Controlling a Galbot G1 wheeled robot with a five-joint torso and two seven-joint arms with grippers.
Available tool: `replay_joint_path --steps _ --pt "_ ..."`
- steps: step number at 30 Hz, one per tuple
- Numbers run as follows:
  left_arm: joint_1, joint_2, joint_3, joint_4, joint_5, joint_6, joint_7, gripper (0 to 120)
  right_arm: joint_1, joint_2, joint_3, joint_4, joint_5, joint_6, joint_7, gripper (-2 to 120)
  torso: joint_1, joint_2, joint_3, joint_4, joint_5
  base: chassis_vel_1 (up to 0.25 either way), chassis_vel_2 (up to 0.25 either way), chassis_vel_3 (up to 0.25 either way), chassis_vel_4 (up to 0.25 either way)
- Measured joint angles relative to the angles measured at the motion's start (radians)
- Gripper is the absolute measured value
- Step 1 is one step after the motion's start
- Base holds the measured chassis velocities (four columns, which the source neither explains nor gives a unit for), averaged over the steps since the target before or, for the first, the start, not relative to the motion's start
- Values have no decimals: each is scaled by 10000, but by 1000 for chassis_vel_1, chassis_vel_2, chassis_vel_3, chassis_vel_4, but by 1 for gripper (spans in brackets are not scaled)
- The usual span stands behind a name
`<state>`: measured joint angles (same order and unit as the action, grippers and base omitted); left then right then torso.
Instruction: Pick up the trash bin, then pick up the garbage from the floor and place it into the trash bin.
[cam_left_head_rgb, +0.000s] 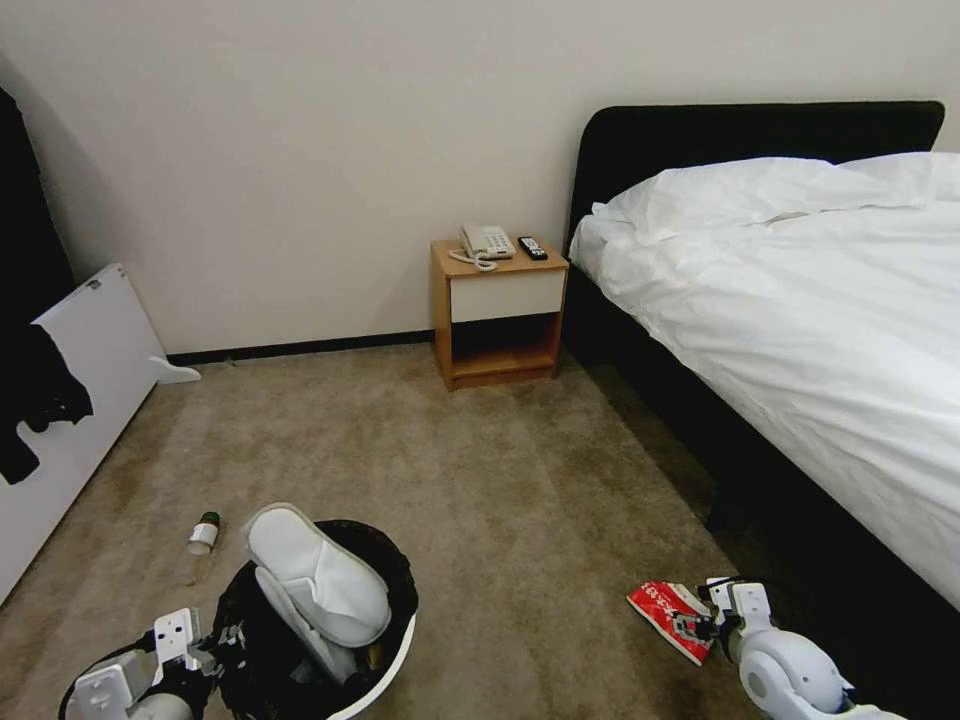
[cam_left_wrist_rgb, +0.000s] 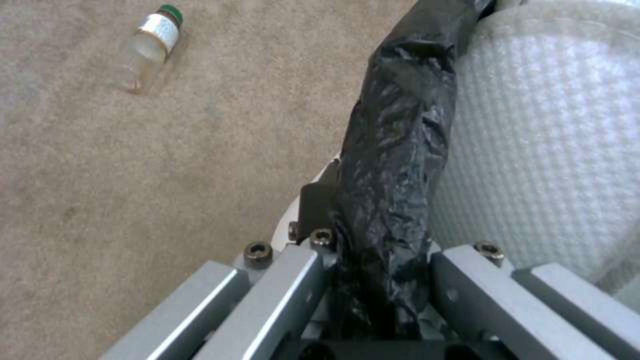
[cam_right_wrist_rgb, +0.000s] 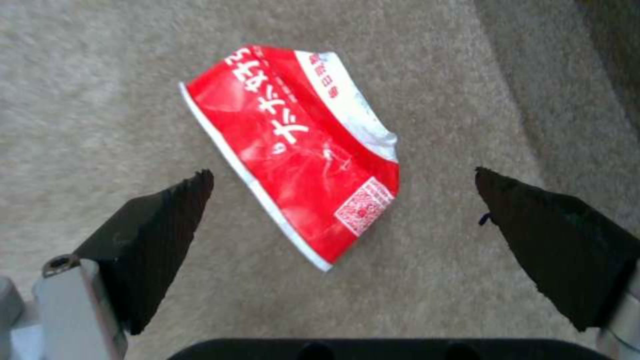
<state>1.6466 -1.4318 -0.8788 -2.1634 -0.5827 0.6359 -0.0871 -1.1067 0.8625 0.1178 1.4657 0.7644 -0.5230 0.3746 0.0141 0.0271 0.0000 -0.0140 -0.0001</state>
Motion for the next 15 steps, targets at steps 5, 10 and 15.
replay_joint_path --steps 5,10,15 --pt "35 17 -46 -4 -2 -3 0 2 322 238 -226 -688 -343 327 -167 100 0 0 0 1 1 0 0 0 0" --pt "35 39 -69 -4 -8 -4 -3 2 666 466 -421 -1418 -703 687 -314 100 1 0 0 2 1 0 0 0 0" --pt "41 73 -118 53 -34 -5 -5 2 994 710 -542 -2457 -1117 1108 -589 100 1 0 0 0 1 0 0 0 0"
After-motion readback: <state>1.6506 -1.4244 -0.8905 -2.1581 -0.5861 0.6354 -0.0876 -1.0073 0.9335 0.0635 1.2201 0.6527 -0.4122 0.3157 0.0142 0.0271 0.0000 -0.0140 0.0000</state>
